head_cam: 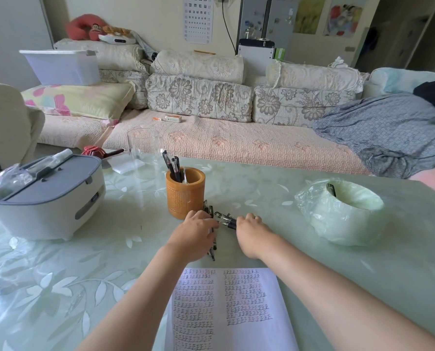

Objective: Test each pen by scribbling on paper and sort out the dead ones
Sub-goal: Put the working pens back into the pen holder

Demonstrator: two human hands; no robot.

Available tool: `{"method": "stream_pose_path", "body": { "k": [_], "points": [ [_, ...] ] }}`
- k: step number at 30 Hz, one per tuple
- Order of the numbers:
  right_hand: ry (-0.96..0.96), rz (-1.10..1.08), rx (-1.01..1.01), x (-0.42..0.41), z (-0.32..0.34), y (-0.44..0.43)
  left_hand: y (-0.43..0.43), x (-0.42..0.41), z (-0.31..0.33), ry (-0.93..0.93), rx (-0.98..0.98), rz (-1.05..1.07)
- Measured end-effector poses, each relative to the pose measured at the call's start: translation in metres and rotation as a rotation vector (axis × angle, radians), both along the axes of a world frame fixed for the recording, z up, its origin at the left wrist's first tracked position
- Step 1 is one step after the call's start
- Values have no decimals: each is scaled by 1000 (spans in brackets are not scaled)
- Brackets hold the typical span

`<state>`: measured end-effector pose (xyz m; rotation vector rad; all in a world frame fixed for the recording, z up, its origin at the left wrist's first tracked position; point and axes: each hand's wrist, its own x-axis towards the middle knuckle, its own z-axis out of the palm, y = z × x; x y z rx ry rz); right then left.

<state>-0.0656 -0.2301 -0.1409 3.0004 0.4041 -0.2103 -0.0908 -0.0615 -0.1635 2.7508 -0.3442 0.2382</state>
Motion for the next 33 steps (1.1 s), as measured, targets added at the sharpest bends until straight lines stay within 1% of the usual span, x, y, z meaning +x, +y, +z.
{"method": "stream_pose_path", "body": {
  "k": [3,5,6,8,9,11,12,13,15,18,21,22,25,29,33],
  "points": [
    [-7,1,81,-3,2,-4,2,-2,2,16,-51,38],
    [-25,-32,206,-4,8,-6,2,-3,6,-1,-119,75],
    [-25,-55,279,-3,12,-7,2,-3,10,-23,-186,99],
    [-3,-85,419,1,19,-7,0,-5,21,-77,-394,166],
    [26,-95,515,4,22,-6,-1,-5,28,-99,-506,199],
    [135,-114,825,5,25,-4,-3,-4,41,-118,-686,208],
    [193,-112,976,4,26,-3,-4,-4,48,-115,-763,176],
    [224,-89,1077,3,27,-2,-6,-5,53,-100,-834,121],
    [254,-9,1174,-1,27,-2,-9,-6,62,-86,-902,3],
    [296,91,1206,-6,24,0,-12,-7,69,-123,-784,-57],
    [307,116,1163,-6,19,3,-12,-6,69,-172,-579,-22],
    [314,116,1163,-7,19,5,-12,-7,69,-178,-549,-12],
    [328,113,1168,-6,22,9,-11,-8,68,-186,-553,-18],
    [307,113,1199,-4,25,9,-16,-7,71,-251,-546,-51],
    [311,107,1154,-6,22,9,-18,-8,71,-221,-541,-52]
  ]
}}
